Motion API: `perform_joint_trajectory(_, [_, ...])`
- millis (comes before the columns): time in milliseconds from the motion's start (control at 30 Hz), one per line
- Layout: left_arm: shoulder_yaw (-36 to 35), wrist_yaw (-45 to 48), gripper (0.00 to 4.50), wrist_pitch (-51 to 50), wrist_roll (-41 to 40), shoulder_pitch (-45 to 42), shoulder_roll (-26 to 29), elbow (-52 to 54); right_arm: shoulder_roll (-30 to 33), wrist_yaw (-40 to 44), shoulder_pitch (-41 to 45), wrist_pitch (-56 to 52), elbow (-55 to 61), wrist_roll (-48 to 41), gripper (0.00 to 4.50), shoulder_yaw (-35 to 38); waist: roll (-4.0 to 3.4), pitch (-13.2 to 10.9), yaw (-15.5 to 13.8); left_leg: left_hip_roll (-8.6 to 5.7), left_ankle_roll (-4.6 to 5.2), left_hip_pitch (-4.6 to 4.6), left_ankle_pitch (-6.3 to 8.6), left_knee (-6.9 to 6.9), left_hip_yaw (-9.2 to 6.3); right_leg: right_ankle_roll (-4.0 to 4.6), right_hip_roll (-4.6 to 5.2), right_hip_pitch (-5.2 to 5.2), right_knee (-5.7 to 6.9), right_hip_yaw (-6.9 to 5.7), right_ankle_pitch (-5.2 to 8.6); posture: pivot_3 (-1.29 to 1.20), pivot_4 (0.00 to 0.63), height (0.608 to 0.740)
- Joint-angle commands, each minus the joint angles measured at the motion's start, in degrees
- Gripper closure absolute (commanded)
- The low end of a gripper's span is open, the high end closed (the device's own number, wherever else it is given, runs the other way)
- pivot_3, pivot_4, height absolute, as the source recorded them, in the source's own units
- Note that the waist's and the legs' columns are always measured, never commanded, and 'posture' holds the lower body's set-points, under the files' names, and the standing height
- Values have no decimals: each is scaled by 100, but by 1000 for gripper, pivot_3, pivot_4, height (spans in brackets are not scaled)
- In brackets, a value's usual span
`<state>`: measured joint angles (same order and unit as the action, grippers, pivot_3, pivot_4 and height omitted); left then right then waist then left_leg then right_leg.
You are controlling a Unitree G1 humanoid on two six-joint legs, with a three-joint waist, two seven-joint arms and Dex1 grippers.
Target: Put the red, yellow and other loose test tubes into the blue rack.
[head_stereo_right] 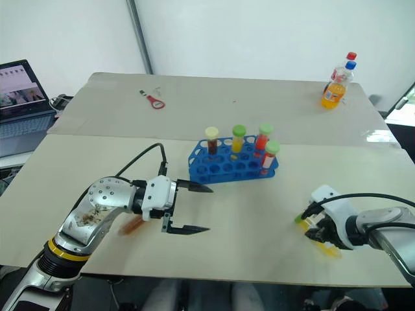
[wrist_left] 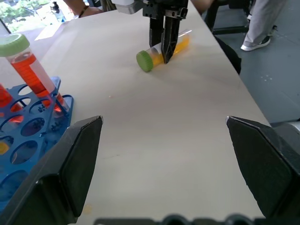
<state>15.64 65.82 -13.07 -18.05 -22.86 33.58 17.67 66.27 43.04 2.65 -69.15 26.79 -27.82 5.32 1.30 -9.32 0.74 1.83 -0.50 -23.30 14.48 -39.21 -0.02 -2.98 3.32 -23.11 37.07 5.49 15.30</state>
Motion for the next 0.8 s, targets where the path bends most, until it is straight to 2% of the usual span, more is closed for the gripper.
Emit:
perform_joint_trajectory(33, [-300,-186,0,-144,-145,-26,5,-3,-427,-147,460,186,385,-230,3528,432,0,0,27,1,0,1,0,0,0,0,-1,-1,1,1,0,0,150,728])
perform_joint_trajectory(133, [-595,-361,0,-435,-345,-84,0,-76,-1458,-634,1033,275,502,-465,3528,759,7,-4,42,6,0,1,0,1,-4,0,-7,-3,5,0,0,0,150,728])
perform_joint_trajectory(233, [-919,-457,0,-636,-510,-184,74,-205,-2736,-939,1290,1487,707,-504,3529,836,7,-4,22,6,0,-1,0,2,-7,1,-8,-4,6,-1,0,0,150,728])
perform_joint_trajectory(333, [-1087,-436,0,-741,-559,-271,201,-309,-3634,-1326,1493,1986,637,-492,3530,734,5,-4,-7,2,0,-12,0,3,-15,1,-5,-10,6,-8,0,0,150,728])
perform_joint_trajectory(533, [-1224,-744,0,-1017,-711,-530,46,-318,-4649,-1923,1659,3975,-192,743,3531,-89,7,-3,-8,-8,-2,-14,-1,0,-13,-1,9,-10,8,-12,-1,0,150,728])
perform_joint_trajectory(800, [-1346,-833,0,-1544,-1161,-589,83,29,-5321,-2331,1679,6007,-1587,1821,3531,-592,6,-3,50,-1,-2,-8,-1,5,-12,2,2,-16,18,-10,-2,0,150,728])
